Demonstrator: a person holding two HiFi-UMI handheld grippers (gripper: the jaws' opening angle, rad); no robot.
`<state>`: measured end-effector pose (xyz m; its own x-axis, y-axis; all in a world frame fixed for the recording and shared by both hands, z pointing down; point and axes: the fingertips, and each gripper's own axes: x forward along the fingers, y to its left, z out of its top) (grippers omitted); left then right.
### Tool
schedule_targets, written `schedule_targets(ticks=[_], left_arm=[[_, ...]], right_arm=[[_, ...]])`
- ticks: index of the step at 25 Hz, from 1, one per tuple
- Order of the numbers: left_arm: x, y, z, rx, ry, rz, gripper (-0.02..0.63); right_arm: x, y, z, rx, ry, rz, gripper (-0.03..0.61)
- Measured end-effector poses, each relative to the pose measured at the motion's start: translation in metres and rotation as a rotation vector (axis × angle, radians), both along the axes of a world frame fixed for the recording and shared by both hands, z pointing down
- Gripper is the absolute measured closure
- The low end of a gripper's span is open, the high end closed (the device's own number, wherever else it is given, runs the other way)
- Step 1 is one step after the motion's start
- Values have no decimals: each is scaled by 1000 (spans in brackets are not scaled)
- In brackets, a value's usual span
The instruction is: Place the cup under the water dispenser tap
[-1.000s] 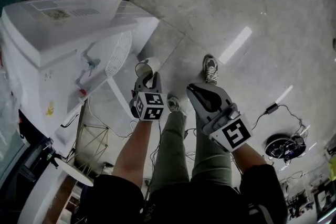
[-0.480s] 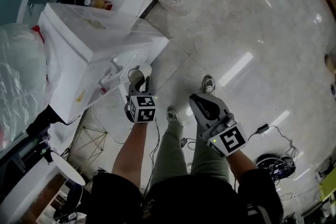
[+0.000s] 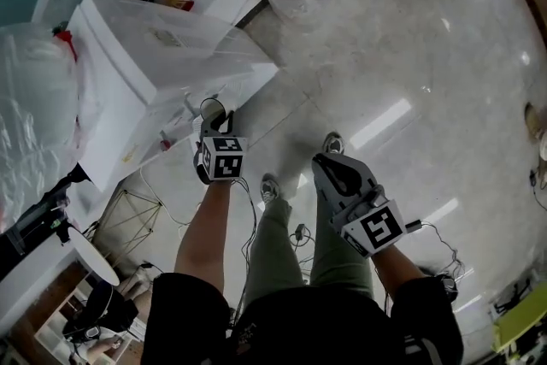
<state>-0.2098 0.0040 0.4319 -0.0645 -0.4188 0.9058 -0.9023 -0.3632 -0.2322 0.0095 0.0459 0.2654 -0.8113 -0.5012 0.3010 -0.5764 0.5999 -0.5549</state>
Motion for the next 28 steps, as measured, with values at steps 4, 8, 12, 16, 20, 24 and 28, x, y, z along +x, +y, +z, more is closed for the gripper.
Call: schedule_targets(ticks=[4,8,12,16,20,24,28], left_arm=[[-6,-10,4,2,-6,-23,554],[-4,-16,8,5,0,-53,554],[-4,-17,14,6,-9,-77,554],[-4,-19,18,17,-26,-82,554],[-3,-21,20,40,-50,-59,553],[-2,-22,21,50,-73,-15,546],[-2,-19,19,66,-57,-8,506]], right_arm=[[3,-5,6,-9,6,-15,532],[2,-4,13,-24,9,-34,532],[0,-1,15,-30,7,-44,532],[1,-1,17,-29,-4,-33,532],[2,1,23,-39,10,-22,532],[-2,4,24,-47,17,-13,532],[-7,7,22,-42,11,-9,532]])
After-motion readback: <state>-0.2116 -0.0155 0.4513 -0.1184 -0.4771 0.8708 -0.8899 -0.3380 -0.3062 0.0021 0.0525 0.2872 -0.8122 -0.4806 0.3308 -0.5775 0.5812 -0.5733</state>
